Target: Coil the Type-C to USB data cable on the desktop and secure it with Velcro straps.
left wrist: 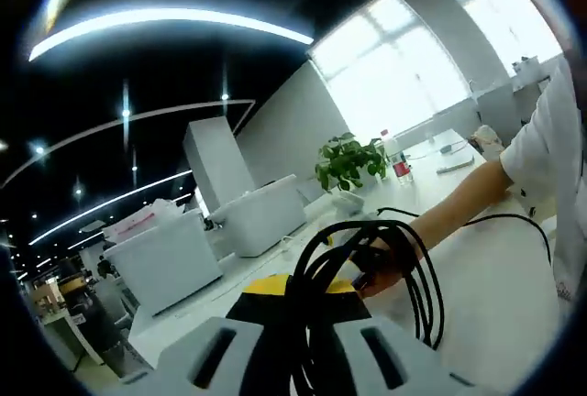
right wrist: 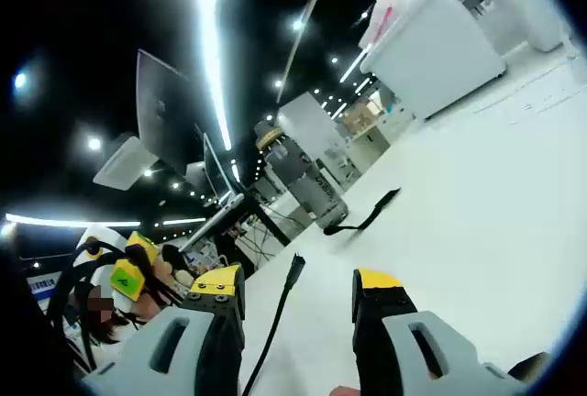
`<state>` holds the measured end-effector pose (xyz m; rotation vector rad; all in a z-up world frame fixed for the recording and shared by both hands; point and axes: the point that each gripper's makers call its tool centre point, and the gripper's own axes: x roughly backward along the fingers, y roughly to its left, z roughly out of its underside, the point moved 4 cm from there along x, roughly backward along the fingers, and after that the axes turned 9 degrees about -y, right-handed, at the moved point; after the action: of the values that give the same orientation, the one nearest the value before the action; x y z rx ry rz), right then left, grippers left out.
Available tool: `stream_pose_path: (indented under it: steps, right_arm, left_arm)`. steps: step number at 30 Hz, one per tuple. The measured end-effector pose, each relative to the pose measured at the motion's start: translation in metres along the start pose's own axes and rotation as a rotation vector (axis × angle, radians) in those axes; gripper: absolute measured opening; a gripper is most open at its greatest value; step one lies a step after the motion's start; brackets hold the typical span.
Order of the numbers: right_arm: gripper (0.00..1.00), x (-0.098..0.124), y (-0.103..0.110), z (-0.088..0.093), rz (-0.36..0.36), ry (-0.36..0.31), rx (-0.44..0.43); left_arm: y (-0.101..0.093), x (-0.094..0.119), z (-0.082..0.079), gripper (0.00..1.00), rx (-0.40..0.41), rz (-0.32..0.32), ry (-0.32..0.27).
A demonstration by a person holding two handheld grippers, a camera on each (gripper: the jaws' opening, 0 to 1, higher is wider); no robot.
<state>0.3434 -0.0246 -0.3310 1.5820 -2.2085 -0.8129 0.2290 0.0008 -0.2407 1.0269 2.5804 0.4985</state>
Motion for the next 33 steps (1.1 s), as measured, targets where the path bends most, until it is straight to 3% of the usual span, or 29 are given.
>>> stream_pose_path:
  steps: [1, 5, 9, 13, 19, 23, 28, 31, 33]
  right_arm:
    - [0.43, -0.005, -0.003, 0.003, 0.016, 0.014, 0.023]
    - [0.09, -0.015, -0.003, 0.007, 0.014, -0.005, 0.044]
    - [0.05, -0.008, -0.001, -0.007, -0.001, -0.061, 0.065]
    - [0.04, 0.009, 0.01, -0.026, -0.034, -0.124, 0.083]
    - [0.04, 0.036, 0.057, -0.061, -0.165, -0.233, 0.236]
    - [0.04, 0.039, 0.081, -0.067, -0.202, -0.218, 0.319]
    - [0.04, 0.038, 0.103, -0.065, -0.253, -0.23, 0.352]
    - [0.04, 0.039, 0.102, -0.068, -0.232, -0.247, 0.412]
    - [0.04, 0.043, 0.099, -0.071, -0.213, -0.258, 0.419]
  left_arm:
    - [-0.001, 0.0, 0.0, 0.06, 0.001, 0.0, -0.004]
    - [-0.003, 0.001, 0.002, 0.06, 0.007, -0.01, -0.015]
    - [0.003, 0.007, 0.005, 0.06, 0.019, -0.051, -0.025]
    - [0.008, 0.012, 0.014, 0.06, 0.104, -0.098, -0.057]
    - [0.003, 0.005, 0.026, 0.07, 0.192, -0.103, -0.113]
    - [-0.005, -0.006, 0.028, 0.08, 0.209, -0.067, -0.132]
    - [-0.016, -0.016, 0.029, 0.09, 0.174, -0.04, -0.104]
    - [-0.012, -0.014, 0.029, 0.09, 0.096, -0.081, -0.084]
    - [-0.01, -0.011, 0.029, 0.09, 0.093, -0.103, -0.092]
